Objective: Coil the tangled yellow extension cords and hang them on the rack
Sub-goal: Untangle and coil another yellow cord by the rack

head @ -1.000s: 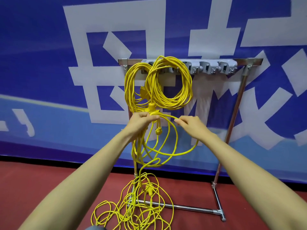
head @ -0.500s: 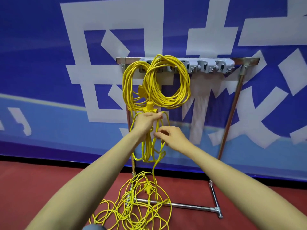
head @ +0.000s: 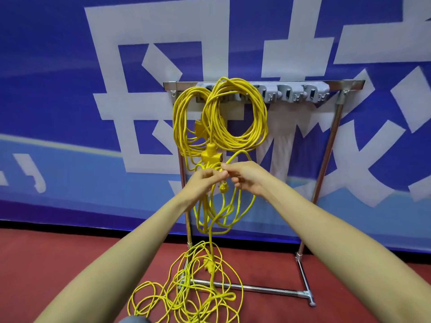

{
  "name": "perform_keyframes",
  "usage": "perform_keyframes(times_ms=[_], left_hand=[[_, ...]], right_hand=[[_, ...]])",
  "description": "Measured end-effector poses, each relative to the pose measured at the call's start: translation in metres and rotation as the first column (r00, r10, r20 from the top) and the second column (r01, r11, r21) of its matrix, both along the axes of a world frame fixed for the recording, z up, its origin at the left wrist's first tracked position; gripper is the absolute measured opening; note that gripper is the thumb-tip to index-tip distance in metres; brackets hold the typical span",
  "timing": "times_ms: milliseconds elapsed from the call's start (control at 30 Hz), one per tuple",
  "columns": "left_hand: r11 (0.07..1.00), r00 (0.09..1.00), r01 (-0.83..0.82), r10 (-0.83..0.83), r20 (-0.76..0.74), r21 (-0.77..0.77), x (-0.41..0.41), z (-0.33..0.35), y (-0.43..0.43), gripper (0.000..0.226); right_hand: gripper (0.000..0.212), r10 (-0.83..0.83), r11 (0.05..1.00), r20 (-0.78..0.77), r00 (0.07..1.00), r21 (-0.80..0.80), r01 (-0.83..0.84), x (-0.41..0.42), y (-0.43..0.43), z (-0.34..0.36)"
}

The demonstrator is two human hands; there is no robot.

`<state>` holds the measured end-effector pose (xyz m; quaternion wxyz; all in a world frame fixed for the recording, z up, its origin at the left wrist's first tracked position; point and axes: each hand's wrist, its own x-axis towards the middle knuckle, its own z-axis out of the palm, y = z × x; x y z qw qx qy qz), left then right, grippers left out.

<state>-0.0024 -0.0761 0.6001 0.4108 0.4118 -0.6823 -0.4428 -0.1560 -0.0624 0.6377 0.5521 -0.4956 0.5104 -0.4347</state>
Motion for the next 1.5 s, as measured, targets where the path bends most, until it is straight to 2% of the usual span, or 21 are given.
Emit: perform_keyframes(times_ms=[67,167,267,333,400,467,533,700,767,800,867,933,967,1100,1133,1267,1333,1400,1433,1500], left_hand=[[1.000,1.000,0.005,-0.005,0.009,0.000,0.002,-0.002,-0.001,0.030],[0.998,0.997,-0.069,0.068,-0.024,-0.017,0.000,-0.004,-0.004,0.026],[0.992,0.988,-0.124,0.124,-0.092,0.007,-0.002,-0.001,-0.008,0.029],[0.989,0.980,-0.144,0.147,-0.131,0.032,-0.003,0.003,-0.011,0.030],[0.985,0.969,-0.168,0.174,-0.178,0.049,-0.004,0.007,-0.013,0.032],[0.977,0.952,-0.198,0.210,-0.222,0.076,-0.001,0.010,-0.016,0.033],[0.971,0.938,-0.222,0.238,-0.252,0.089,0.002,0.012,-0.018,0.034],[0.959,0.885,-0.246,0.281,-0.370,0.140,-0.001,0.018,-0.017,0.040],[0.960,0.870,-0.242,0.280,-0.406,0.144,0.000,0.023,-0.016,0.046],[0.962,0.874,-0.245,0.274,-0.402,0.123,0.001,0.025,-0.015,0.047],[0.969,0.897,-0.240,0.247,-0.367,0.064,0.004,0.029,-0.015,0.045],[0.975,0.918,-0.219,0.218,-0.332,0.035,0.005,0.032,-0.014,0.043],[0.976,0.922,-0.214,0.214,-0.323,0.036,0.006,0.032,-0.015,0.042],[0.965,0.879,-0.208,0.256,-0.403,0.159,0.003,0.032,-0.020,0.033],[0.962,0.868,-0.201,0.262,-0.422,0.185,0.002,0.030,-0.022,0.031],[0.969,0.880,-0.177,0.234,-0.414,0.173,-0.004,0.028,-0.020,0.023],[0.983,0.906,-0.137,0.176,-0.384,0.125,-0.005,0.028,-0.017,0.024],[0.995,0.937,-0.068,0.091,-0.338,0.080,-0.002,0.027,-0.015,0.022],[0.996,0.940,-0.028,0.055,-0.336,0.084,0.000,0.027,-0.014,0.028],[0.991,0.933,0.003,0.046,-0.357,0.136,0.004,0.024,-0.015,0.063]], right_hand=[[0.032,-0.020,0.998,-0.070,0.997,-0.054,0.016,-0.001,-0.001,-0.003],[0.037,-0.063,0.990,-0.326,0.943,-0.141,0.018,-0.001,-0.001,-0.016],[0.028,-0.018,0.954,-0.590,0.807,-0.251,-0.163,-0.003,0.004,-0.044],[0.025,0.046,0.921,-0.724,0.688,-0.236,-0.310,-0.004,0.009,-0.061],[0.027,0.042,0.912,-0.727,0.685,-0.253,-0.323,-0.005,0.011,-0.072],[0.029,-0.057,0.916,-0.665,0.744,-0.332,-0.227,-0.007,0.011,-0.076],[0.035,-0.129,0.912,-0.639,0.758,-0.376,-0.162,-0.011,0.008,-0.079],[0.034,-0.002,0.933,-0.711,0.703,-0.255,-0.255,-0.019,0.005,-0.090],[0.040,-0.043,0.948,-0.739,0.673,-0.242,-0.205,-0.021,0.003,-0.100],[0.040,-0.071,0.961,-0.723,0.687,-0.234,-0.147,-0.024,0.002,-0.105],[0.031,-0.077,0.977,-0.604,0.793,-0.204,-0.061,-0.033,-0.003,-0.113],[0.024,0.008,0.984,-0.516,0.857,-0.151,-0.100,-0.045,-0.005,-0.117],[0.023,0.065,0.972,-0.538,0.840,-0.155,-0.175,-0.050,-0.005,-0.118],[0.019,0.153,0.884,-0.647,0.747,-0.249,-0.396,-0.047,0.003,-0.118],[0.020,0.159,0.847,-0.694,0.702,-0.270,-0.458,-0.042,0.006,-0.118],[0.026,0.105,0.638,-0.904,0.415,-0.259,-0.725,-0.023,0.016,-0.112],[0.032,0.017,0.594,-0.951,0.309,-0.239,-0.768,-0.022,0.016,-0.108],[0.035,-0.035,0.565,-0.966,0.254,-0.229,-0.793,-0.020,0.016,-0.106],[0.035,-0.050,0.551,-0.971,0.234,-0.222,-0.804,-0.018,0.016,-0.105],[0.034,-0.044,0.536,-0.973,0.225,-0.213,-0.817,-0.017,0.015,-0.106]])
